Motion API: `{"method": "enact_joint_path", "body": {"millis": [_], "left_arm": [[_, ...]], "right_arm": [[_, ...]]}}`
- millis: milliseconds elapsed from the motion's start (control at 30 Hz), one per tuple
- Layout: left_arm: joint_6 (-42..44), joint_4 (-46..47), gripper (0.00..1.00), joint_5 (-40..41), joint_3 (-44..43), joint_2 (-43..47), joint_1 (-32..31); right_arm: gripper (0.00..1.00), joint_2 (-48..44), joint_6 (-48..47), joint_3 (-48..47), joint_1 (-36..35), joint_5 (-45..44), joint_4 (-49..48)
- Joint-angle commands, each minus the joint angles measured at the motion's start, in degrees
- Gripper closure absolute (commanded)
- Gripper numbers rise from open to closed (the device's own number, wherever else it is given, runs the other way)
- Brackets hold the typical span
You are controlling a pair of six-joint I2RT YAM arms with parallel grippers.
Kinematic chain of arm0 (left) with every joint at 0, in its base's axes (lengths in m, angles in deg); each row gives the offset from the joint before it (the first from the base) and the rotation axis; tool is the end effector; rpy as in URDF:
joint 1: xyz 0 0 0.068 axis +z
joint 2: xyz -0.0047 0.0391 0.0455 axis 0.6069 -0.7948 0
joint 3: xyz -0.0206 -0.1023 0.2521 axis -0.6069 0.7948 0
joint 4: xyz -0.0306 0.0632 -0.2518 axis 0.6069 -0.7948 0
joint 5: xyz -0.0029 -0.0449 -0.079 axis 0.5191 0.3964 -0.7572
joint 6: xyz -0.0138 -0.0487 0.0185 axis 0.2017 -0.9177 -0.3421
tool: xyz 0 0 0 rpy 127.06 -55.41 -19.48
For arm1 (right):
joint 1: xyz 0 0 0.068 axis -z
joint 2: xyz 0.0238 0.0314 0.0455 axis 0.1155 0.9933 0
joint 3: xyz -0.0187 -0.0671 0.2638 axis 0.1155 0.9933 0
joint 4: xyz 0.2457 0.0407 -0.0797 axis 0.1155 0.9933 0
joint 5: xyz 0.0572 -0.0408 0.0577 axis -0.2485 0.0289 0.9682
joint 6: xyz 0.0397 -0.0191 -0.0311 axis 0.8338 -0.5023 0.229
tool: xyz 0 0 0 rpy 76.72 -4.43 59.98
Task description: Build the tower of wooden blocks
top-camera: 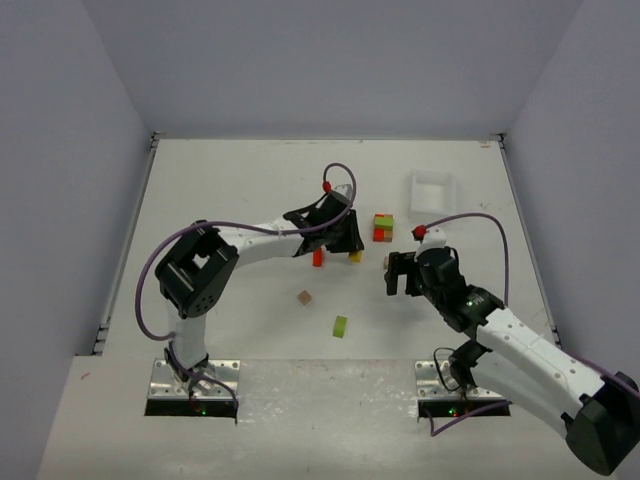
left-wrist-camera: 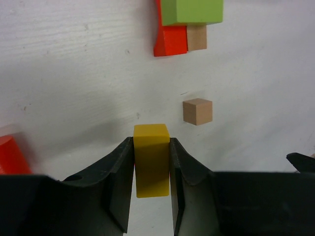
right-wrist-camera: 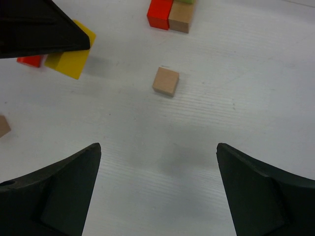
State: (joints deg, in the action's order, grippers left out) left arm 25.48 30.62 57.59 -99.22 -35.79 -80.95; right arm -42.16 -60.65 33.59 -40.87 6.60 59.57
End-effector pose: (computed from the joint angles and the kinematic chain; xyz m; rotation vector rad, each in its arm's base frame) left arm 0.2984 -0.2848 0.1861 0.0924 2.4761 -0.6919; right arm 0.1467 0.0871 0.1943 0.0461 2.1894 0.2866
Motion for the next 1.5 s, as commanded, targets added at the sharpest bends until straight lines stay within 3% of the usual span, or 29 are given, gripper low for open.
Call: {"method": "enact_joint_path", "body": {"millis": [0, 67, 233, 367, 533, 800, 1467], "left_arm": [[1.93, 3.03, 1.00, -0.68, -3.94, 2.69, -0.88], [4.13, 3.03, 1.00, -1.46, -5.51, 2.12, -1.53], [27.00, -2.32, 1.00, -14.81, -16.99, -3.95, -2.14], [31.79, -15.33, 1.00, -9.70, -31.36, -11.02, -2.11], [23.97, -23.43, 1.00, -0.31, -44.02, -17.97, -2.11], [13.12, -21.88, 1.00, 10.49, -44.55, -19.48, -2.20], [7.04, -20.00, 1.00, 12.34, -51.23, -27.81, -2.82]], "right_arm": [[0.01, -3.21, 2.97, -1.93, 0.14, -7.29, 2.48], [0.01, -3.22, 2.53, -2.01, 0.05, -8.12, 2.48], [0.01, -1.35, 3.00, -1.64, 0.90, -9.46, 2.68], [0.01, -1.18, 4.80, -0.84, 4.81, -6.91, 3.18], [0.01, 0.32, 6.33, 0.18, 11.06, -1.16, 3.27], [0.01, 2.17, 7.98, -0.09, 12.18, -4.24, 5.38], [0.01, 5.41, 9.47, 0.27, 12.27, -8.09, 5.73]]}}
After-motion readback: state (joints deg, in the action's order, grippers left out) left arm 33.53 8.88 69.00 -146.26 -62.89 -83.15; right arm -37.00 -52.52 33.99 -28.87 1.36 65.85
